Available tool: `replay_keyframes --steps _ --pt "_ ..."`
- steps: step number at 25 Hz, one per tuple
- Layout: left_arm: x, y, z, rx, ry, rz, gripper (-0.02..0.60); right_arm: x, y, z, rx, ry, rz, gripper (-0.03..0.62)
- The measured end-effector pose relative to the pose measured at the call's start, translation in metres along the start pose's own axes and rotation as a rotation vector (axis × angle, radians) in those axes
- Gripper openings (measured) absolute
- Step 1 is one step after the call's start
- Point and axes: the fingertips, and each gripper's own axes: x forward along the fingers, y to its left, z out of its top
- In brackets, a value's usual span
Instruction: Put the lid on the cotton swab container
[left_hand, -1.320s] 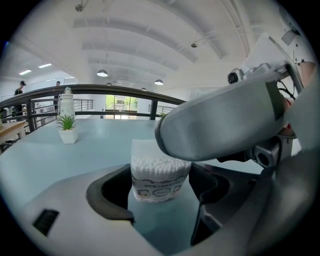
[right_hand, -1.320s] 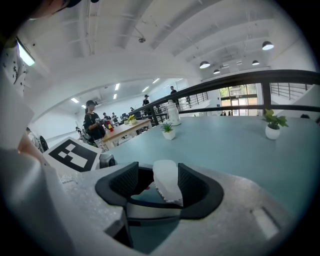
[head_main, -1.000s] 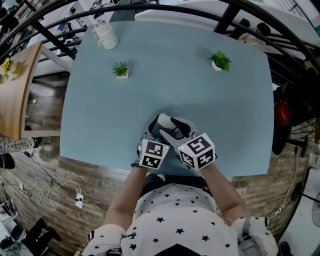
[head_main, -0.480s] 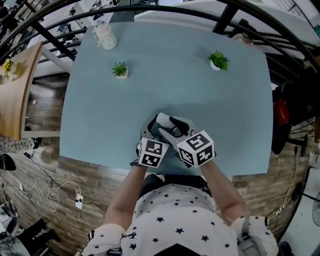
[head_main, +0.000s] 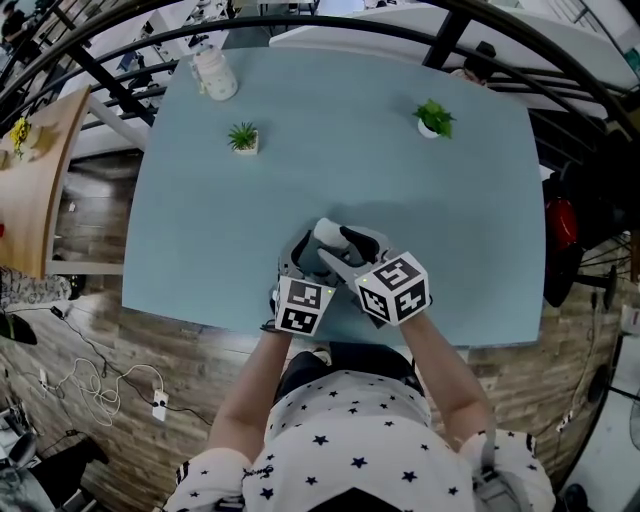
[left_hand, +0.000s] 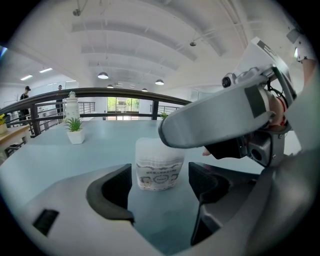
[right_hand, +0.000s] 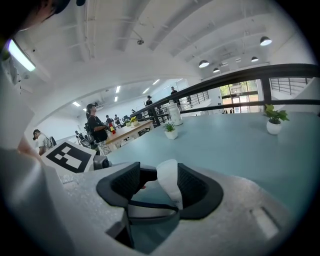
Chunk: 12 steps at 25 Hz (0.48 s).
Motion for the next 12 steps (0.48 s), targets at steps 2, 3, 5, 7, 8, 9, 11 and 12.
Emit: replay_keyframes --steps 2,3,5,7,8,9,11,12 --pt "-0.008 -0.002 0.000 -0.004 -0.012 0.004 0.357 -0.006 0.004 0.002 -0.018 -0.026 -0.013 0.225" --pt "-0.013 -0.003 0.000 -0.010 -0.020 0.006 0.357 -0.010 0.006 0.002 -0.026 -0.037 -0.023 0.225" --pt "-0.023 -0.006 -0.002 -0.027 -0.035 0.011 0.357 -0.019 0.010 -0.001 -0.041 -0.053 -0.046 0.225" --pt "-0.034 -0.010 -0.004 -0.041 -0.050 0.012 0.357 -0.029 0.014 -0.006 -0.051 -0.070 -0.068 0.225" --pt "-0.040 -0.012 -0.005 -0.046 -0.058 0.011 0.357 -0.033 0.016 -0.008 -0.055 -0.080 -0.078 0.225" --pt "-0.046 -0.014 -0.007 -0.052 -0.066 0.012 0.357 -0.037 0.020 -0.010 -0.059 -0.088 -0.088 0.225" --pt "-0.060 -0.015 -0.010 -0.063 -0.075 0.022 0.357 -0.045 0.027 -0.014 -0.065 -0.100 -0.109 0.225" --pt "-0.068 -0.015 -0.012 -0.070 -0.077 0.030 0.349 -0.049 0.031 -0.015 -0.065 -0.102 -0.119 0.222"
